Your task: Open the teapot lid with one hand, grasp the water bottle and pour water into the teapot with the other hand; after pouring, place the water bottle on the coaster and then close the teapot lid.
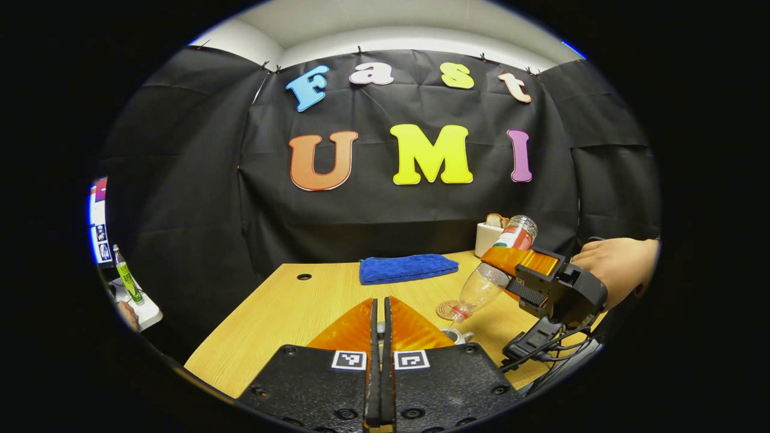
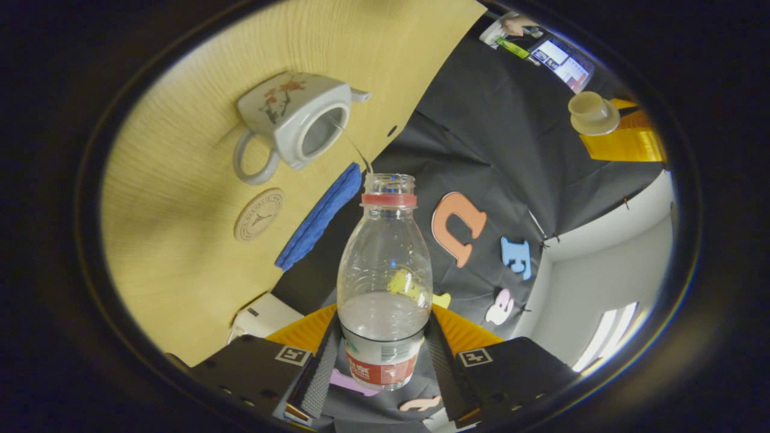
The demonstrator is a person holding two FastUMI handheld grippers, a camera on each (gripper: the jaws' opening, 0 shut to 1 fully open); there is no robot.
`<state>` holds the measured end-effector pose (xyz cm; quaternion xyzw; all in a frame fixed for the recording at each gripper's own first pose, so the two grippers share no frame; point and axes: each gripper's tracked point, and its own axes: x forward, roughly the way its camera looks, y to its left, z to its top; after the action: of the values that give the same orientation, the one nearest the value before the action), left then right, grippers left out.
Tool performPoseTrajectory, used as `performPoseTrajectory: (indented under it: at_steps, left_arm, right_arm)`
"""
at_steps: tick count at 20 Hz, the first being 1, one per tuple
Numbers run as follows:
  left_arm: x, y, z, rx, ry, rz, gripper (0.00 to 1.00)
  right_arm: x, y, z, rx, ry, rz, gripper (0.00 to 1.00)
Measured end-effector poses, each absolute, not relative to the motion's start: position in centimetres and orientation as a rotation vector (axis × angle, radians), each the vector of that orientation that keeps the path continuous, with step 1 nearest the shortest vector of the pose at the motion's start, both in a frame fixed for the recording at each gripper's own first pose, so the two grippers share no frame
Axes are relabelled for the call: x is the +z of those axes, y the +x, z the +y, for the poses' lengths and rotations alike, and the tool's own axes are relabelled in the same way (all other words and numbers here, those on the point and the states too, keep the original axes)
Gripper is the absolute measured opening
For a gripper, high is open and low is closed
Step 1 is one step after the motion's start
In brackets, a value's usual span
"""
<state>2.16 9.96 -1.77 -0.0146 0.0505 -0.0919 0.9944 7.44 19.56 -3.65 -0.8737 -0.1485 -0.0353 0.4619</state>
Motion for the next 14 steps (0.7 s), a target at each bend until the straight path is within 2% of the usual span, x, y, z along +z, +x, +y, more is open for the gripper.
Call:
performPoseTrajectory:
  at_steps: [9,14]
  left_arm:
    - [-2.3,2.5,9.6,-0.179,-0.012,0.117,0.03]
    - [-2.5,2.5,9.7,-0.171,-0.004,0.124,0.03]
  right_arm:
    - [-4.3,7.7,19.2,-0.085,-2.164,-0.328,0.75]
    - [-5.4,7.8,18.3,-0.042,-2.059,-0.292,0.75]
